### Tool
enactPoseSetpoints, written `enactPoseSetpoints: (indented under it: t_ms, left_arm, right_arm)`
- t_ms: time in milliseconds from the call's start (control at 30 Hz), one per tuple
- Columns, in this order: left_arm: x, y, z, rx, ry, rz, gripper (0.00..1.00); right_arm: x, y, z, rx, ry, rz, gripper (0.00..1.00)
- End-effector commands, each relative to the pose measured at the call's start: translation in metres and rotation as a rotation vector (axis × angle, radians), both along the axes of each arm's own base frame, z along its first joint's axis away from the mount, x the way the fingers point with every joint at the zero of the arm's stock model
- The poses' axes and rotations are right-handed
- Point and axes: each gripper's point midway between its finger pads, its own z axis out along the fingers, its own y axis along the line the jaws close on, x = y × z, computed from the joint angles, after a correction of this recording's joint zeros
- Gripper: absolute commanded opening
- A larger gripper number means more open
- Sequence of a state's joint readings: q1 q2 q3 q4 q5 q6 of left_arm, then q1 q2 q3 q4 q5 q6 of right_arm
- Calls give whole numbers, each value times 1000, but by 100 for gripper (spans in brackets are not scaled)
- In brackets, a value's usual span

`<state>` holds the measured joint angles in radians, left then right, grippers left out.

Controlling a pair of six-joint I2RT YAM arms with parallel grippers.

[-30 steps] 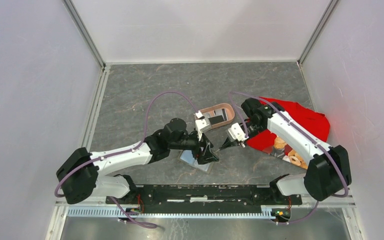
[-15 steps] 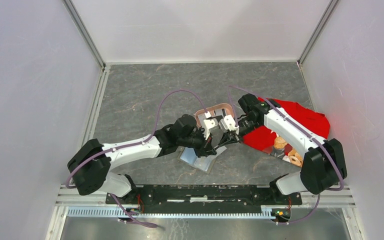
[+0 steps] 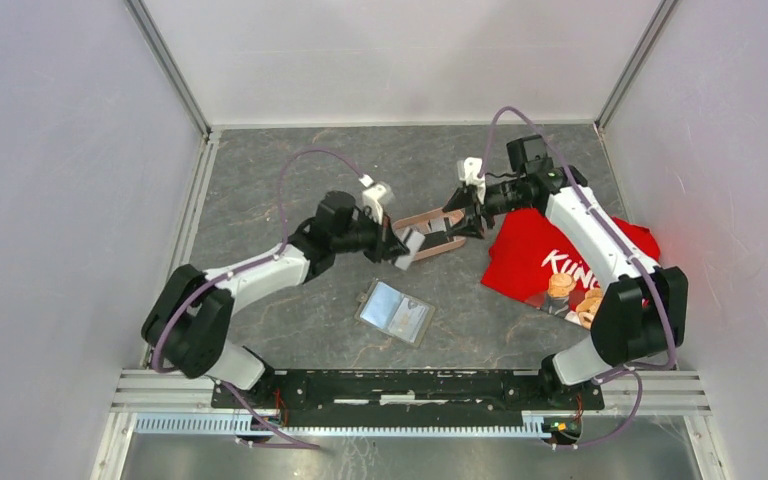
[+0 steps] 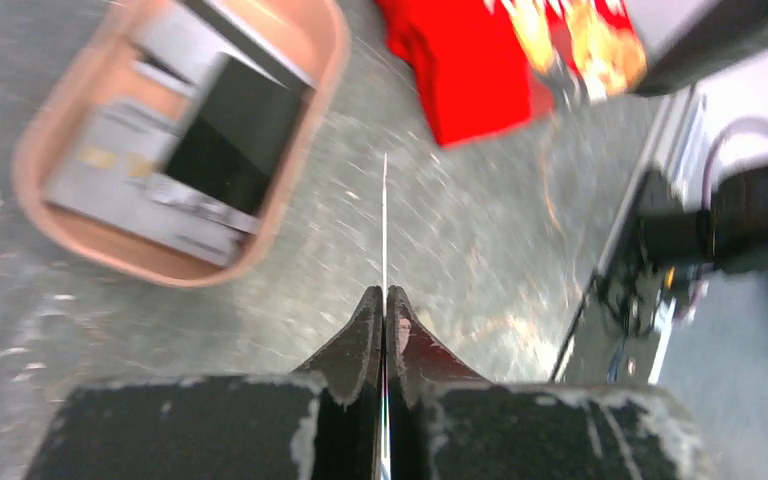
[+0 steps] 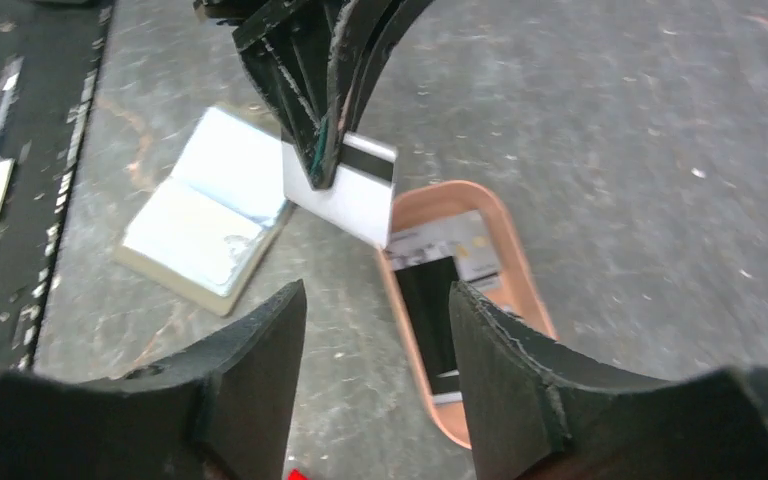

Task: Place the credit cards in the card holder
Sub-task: Place the credit card in the storage box.

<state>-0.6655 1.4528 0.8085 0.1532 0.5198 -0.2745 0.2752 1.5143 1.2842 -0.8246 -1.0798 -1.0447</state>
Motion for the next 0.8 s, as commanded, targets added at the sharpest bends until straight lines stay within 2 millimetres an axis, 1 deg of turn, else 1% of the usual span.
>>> enactPoseSetpoints:
  t_ms: [0,67,100,133,200,267,333,400,467,567,700,767]
  left_arm:
    - [66,1,20,-181,137,168,2]
    - [87,-7,13,-205,202,173,2]
    - [94,-13,11,-222,225,162,2]
    - [100,-18,2,-229,258,157,2]
    - [113,-25,-4,-241,279,163,2]
    - [123,-27,-9,-244,275,173,2]
    - [132,-28,-15,-239,271,188,2]
    - [137,-30,-20,-238,272,189,2]
    - [138,-30,-25,-239,271,190,2]
    - [140,-28,-29,-235,259,210,2]
    - [144,-24,-31,-223,236,250,2]
    - [144,-22,-32,-214,227,267,2]
  right_arm:
    - [44,2,19,72,43,-177,58]
    - [67,7,21,137,67,-281,54]
    - [75,8,20,159,105,-332,54]
    - [82,10,16,176,135,-368,54]
    - [94,13,11,204,199,-425,54]
    - [108,12,1,225,267,-513,54]
    - [118,11,-12,249,357,-595,55]
    - [120,11,-28,271,449,-649,58]
    - [118,8,-44,277,516,-694,61]
    - [119,2,-62,278,581,-784,68]
    - [123,1,-67,335,676,-874,76]
    - [126,-1,-71,352,716,-926,83]
